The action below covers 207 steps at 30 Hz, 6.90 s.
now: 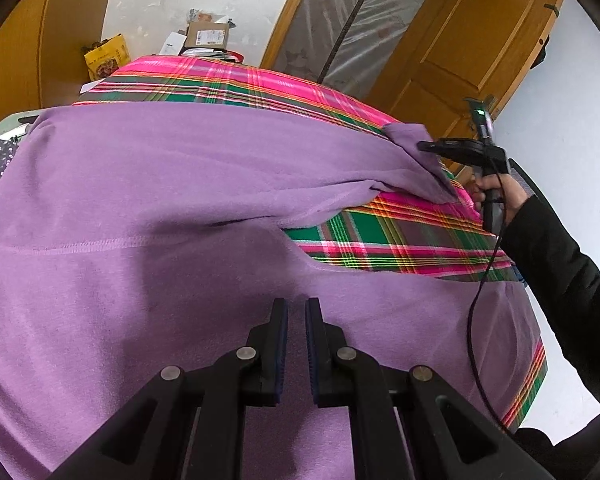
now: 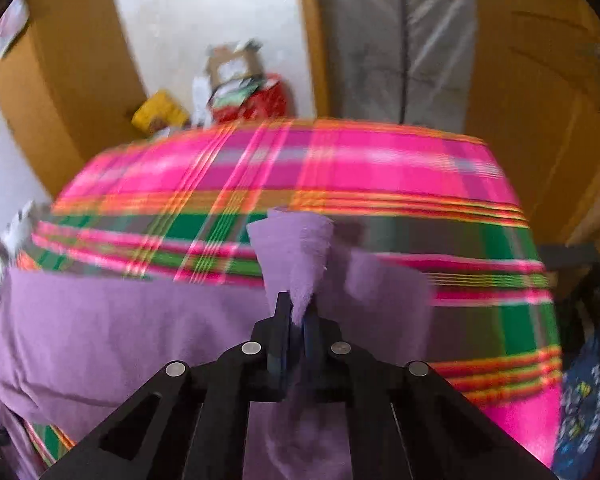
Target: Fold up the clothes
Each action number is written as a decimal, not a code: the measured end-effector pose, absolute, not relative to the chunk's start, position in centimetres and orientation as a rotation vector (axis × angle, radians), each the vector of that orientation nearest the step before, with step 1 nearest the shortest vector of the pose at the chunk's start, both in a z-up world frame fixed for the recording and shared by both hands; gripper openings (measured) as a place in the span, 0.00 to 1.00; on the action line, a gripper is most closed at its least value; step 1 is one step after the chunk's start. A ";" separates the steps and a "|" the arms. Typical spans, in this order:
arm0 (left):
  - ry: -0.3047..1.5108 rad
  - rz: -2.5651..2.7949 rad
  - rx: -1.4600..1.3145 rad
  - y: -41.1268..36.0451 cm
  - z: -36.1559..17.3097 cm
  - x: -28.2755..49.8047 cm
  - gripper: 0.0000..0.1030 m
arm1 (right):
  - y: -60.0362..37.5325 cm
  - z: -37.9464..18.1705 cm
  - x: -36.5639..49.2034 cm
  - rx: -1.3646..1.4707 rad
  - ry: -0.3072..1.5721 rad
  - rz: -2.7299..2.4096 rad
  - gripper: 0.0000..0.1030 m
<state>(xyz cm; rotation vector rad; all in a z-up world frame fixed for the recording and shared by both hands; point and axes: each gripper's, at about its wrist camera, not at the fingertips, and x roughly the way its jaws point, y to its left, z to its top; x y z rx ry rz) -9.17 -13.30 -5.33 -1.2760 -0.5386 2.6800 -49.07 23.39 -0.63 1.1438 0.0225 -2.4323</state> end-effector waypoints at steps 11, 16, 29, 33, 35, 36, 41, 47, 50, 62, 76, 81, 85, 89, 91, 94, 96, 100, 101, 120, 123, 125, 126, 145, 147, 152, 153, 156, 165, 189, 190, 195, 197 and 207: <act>-0.537 2.670 -1.256 -13.0 -5.1 -9.1 0.08 | 40.0 1.8 -47.1 1.053 -0.724 -2.598 0.05; -0.535 2.663 -1.260 -12.7 -5.2 -9.5 0.08 | 42.4 -1.2 -45.1 1.148 -0.878 -2.565 0.05; -0.532 2.662 -1.280 -12.4 -5.3 -9.5 0.08 | 44.5 -4.9 -46.7 1.161 -1.151 -2.440 0.38; -0.522 2.656 -1.288 -12.0 -5.3 -9.7 0.08 | 43.6 -3.6 -47.5 1.158 -1.029 -2.467 0.04; -0.523 2.658 -1.287 -12.0 -5.3 -9.7 0.08 | 43.3 -2.2 -47.6 1.105 -0.963 -2.489 0.04; -0.524 2.660 -1.286 -12.1 -5.2 -9.7 0.08 | 43.3 -1.4 -47.5 1.060 -0.926 -2.508 0.04; -0.531 2.654 -1.293 -12.0 -5.4 -10.0 0.08 | 44.1 -2.1 -48.8 1.191 -0.890 -2.530 0.04; -0.526 2.645 -1.304 -11.9 -5.6 -10.1 0.08 | 44.9 -4.8 -48.5 1.295 -0.948 -2.490 0.08; -0.531 2.648 -1.302 -12.0 -5.5 -10.2 0.08 | 45.3 -4.3 -48.5 1.251 -1.014 -2.454 0.08; -0.497 2.673 -1.271 -11.9 -4.6 -10.2 0.08 | 46.8 -4.2 -48.3 1.352 -0.918 -2.589 0.34; -0.110 2.712 -1.185 -9.2 -2.3 -15.7 0.08 | 38.4 1.1 -38.1 1.102 -0.658 -2.395 0.35; 0.055 2.665 -1.209 -7.3 -3.4 -18.5 0.09 | 34.9 0.7 -35.5 1.104 -0.588 -2.263 0.35; 0.156 2.642 -1.216 -6.1 -4.2 -20.1 0.18 | 34.3 0.4 -34.1 1.103 -0.577 -2.237 0.36; 0.201 2.635 -1.214 -5.5 -4.5 -21.0 0.24 | 34.7 -0.2 -33.9 1.107 -0.602 -2.236 0.37; 0.208 2.630 -1.209 -5.3 -4.5 -21.2 0.24 | 34.9 -0.6 -33.8 1.116 -0.614 -2.234 0.37; 0.214 2.598 -1.199 -4.9 -4.7 -21.4 0.30 | 35.1 -1.1 -33.7 1.128 -0.630 -2.227 0.37; 0.226 2.574 -1.208 -4.7 -5.0 -21.6 0.32 | 35.0 -1.4 -33.7 1.135 -0.638 -2.224 0.37; 0.247 2.562 -1.247 -4.4 -5.8 -22.5 0.32 | 35.1 -1.8 -33.5 1.141 -0.655 -2.211 0.37; 0.249 2.560 -1.258 -4.4 -5.9 -22.8 0.32 | 35.1 -1.9 -33.5 1.142 -0.658 -2.208 0.37; 0.442 2.439 -1.147 -3.5 -6.2 -19.7 0.06 | 36.1 -3.2 -34.3 1.211 -0.696 -2.240 0.37; 0.442 2.437 -1.138 -3.1 -6.1 -19.6 0.06 | 36.5 -3.2 -35.2 1.243 -0.696 -2.282 0.38; 0.445 2.442 -1.144 -3.0 -6.2 -19.8 0.06 | 36.5 -3.4 -36.1 1.272 -0.694 -2.295 0.38; 0.440 2.444 -1.147 -2.9 -6.3 -19.9 0.06 | 36.3 -3.3 -36.6 1.279 -0.681 -2.299 0.38; 0.347 2.456 -1.153 -3.4 -6.3 -21.1 0.05 | 18.1 -2.3 -43.7 1.051 0.477 -2.049 0.38; 0.347 2.455 -1.151 -3.4 -6.3 -21.2 0.05 | 17.9 -2.8 -44.6 1.074 0.463 -2.023 0.38; 0.340 2.454 -1.148 -3.5 -6.4 -21.3 0.04 | 17.1 -3.1 -44.9 1.076 0.493 -1.995 0.02; 0.340 2.454 -1.147 -3.4 -6.4 -21.3 0.04 | 17.1 -3.1 -45.3 1.089 0.481 -1.998 0.03; 0.350 2.456 -1.144 -3.2 -6.3 -21.4 0.03 | 16.9 -3.1 -45.4 1.076 0.505 -2.009 0.02; 0.358 2.450 -1.132 -3.1 -6.5 -21.1 0.03 | 17.1 -2.2 -47.3 1.069 0.461 -2.114 0.02; 0.332 2.445 -1.137 -3.5 -6.4 -21.5 0.03 | 8.2 -3.5 -46.8 1.029 0.650 -1.860 0.02; 0.329 2.445 -1.136 -3.5 -6.5 -21.4 0.03 | 8.0 -3.4 -46.8 1.019 0.665 -1.877 0.02; 0.321 2.446 -1.135 -3.5 -6.4 -21.4 0.03 | 8.4 -3.1 -47.8 1.023 0.619 -1.948 0.02; 0.325 2.448 -1.134 -3.5 -6.4 -21.3 0.04 | 10.0 -2.2 -48.3 1.023 0.549 -1.982 0.06; 0.202 2.485 -1.090 -4.6 -4.2 -19.6 0.04 | 24.1 -1.5 -49.8 1.153 0.377 -2.143 0.36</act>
